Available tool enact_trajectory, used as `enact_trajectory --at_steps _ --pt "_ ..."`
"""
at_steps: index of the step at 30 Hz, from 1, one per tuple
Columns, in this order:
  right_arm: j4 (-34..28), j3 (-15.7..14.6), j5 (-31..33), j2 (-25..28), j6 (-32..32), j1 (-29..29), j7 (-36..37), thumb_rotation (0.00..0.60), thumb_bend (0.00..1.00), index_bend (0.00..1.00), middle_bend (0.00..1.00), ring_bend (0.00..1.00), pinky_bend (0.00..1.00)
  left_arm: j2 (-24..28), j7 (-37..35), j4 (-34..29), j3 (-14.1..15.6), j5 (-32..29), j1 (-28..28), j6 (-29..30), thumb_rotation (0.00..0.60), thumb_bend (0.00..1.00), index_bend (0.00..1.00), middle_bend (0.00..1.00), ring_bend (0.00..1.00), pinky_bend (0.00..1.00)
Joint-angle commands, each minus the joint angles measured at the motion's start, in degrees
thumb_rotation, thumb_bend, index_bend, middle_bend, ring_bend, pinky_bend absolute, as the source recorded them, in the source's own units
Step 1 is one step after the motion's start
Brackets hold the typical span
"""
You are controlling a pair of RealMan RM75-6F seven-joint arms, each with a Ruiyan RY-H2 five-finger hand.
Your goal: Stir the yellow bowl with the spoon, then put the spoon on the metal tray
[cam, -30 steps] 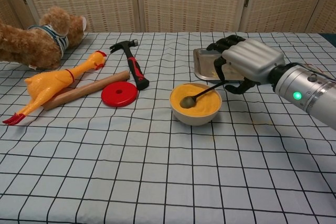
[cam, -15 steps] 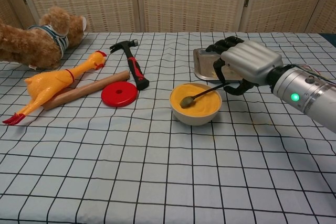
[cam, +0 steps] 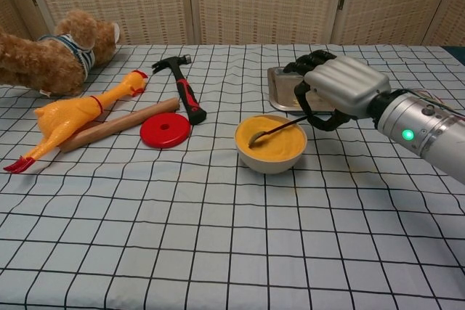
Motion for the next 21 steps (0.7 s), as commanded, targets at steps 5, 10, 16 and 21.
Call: enact_trajectory --at_steps 5,10,16,21 --pt "-0.4 0.0 0.0 0.3 0.0 0.0 -0.3 0.6 0.46 0.63 0.09 0.0 0.0 0.0 -0.1 0.0 0.0 0.1 0.0 0.1 0.6 0.46 0.0 0.0 0.0 0.13" --pt "-4.2 0.4 0.1 2.7 0.7 -0.3 0.4 0.6 0.48 0.65 0.1 0.0 0.0 -0.1 0.1 0.0 0.1 0.2 0.1 0.4 0.6 0.46 0.0 0.0 0.0 0.13" --pt "-13.1 2.2 3.2 8.2 -1.8 -0.5 -1.5 0.6 0.51 0.68 0.1 0.0 0.0 -0.2 0.5 0.0 0.2 0.4 0.0 0.1 0.6 0.46 0.0 0.0 0.0 0.13" --pt "-14.6 3.2 4.9 9.8 -3.3 0.4 -7.1 0.6 0.54 0.72 0.12 0.0 0.0 -0.2 0.7 -0.2 0.3 0.6 0.0 0.1 0.6 0.46 0.0 0.0 0.0 0.13"
